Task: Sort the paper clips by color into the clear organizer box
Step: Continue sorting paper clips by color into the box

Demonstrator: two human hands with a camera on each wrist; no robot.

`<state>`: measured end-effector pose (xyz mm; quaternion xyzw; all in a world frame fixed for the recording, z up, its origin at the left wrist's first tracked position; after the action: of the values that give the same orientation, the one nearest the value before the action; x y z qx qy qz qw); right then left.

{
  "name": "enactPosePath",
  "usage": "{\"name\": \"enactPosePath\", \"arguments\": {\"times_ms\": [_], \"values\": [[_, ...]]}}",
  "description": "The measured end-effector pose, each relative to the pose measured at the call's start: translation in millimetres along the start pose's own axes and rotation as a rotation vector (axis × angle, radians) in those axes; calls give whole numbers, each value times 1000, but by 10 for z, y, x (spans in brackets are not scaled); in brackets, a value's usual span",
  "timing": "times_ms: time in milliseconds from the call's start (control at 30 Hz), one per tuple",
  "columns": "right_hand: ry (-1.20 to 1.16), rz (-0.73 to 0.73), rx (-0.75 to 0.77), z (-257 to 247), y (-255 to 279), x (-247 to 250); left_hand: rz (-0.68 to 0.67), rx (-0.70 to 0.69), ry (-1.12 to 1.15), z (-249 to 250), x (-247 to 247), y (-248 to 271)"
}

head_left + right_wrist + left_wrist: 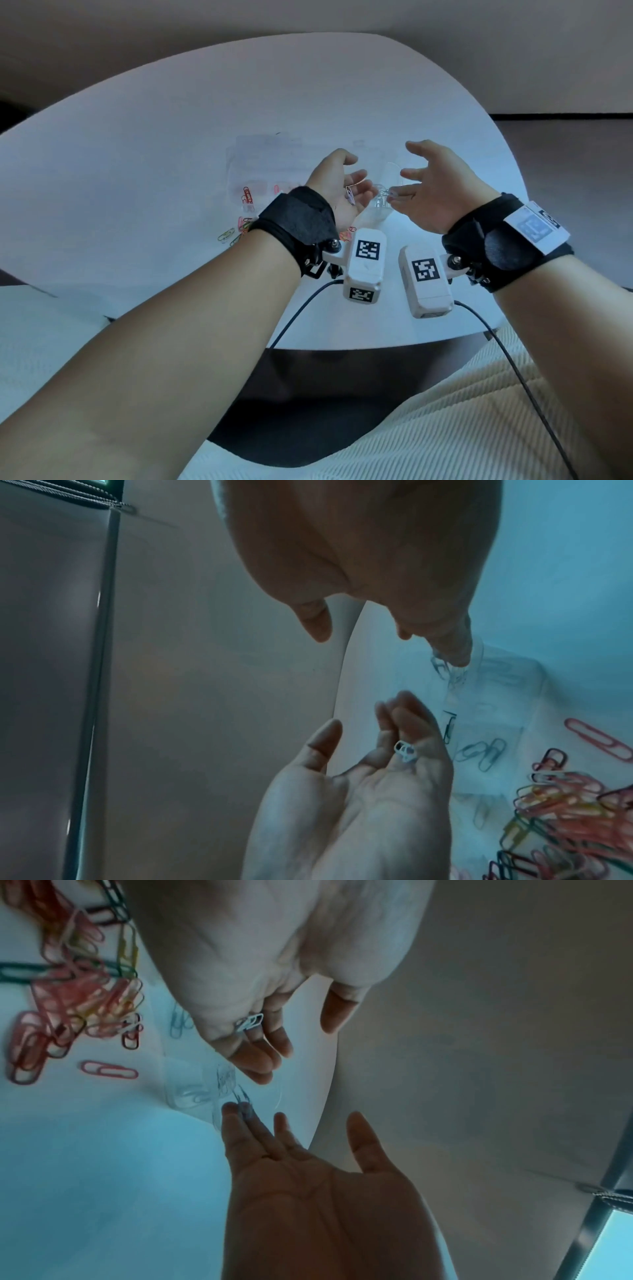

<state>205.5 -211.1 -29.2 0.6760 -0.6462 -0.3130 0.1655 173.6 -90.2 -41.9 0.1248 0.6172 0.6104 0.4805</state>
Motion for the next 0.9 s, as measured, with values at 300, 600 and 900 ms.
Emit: {"name": "enactPosePath", "arguments": {"times_ms": [300, 600, 900], "values": [[42, 85, 132, -179, -55, 80, -58, 15, -11, 20, -204, -167], [538, -29, 433, -433, 87, -13, 19, -235, -395, 152, -246, 14], [1485, -400, 362, 87, 98, -200, 464, -411, -1524, -17, 94, 150]]}}
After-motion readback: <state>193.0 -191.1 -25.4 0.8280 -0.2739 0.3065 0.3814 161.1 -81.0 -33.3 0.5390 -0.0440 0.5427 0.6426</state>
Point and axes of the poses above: each hand's wrist, its own y-axis away from the middle knuckle, its own x-axis out of the back of the hand, z = x × y, the point moved 8 cm from there along -y, towards the middle knuckle, and after that the axes turned 15 degrees about x, right-handed, at the moved point
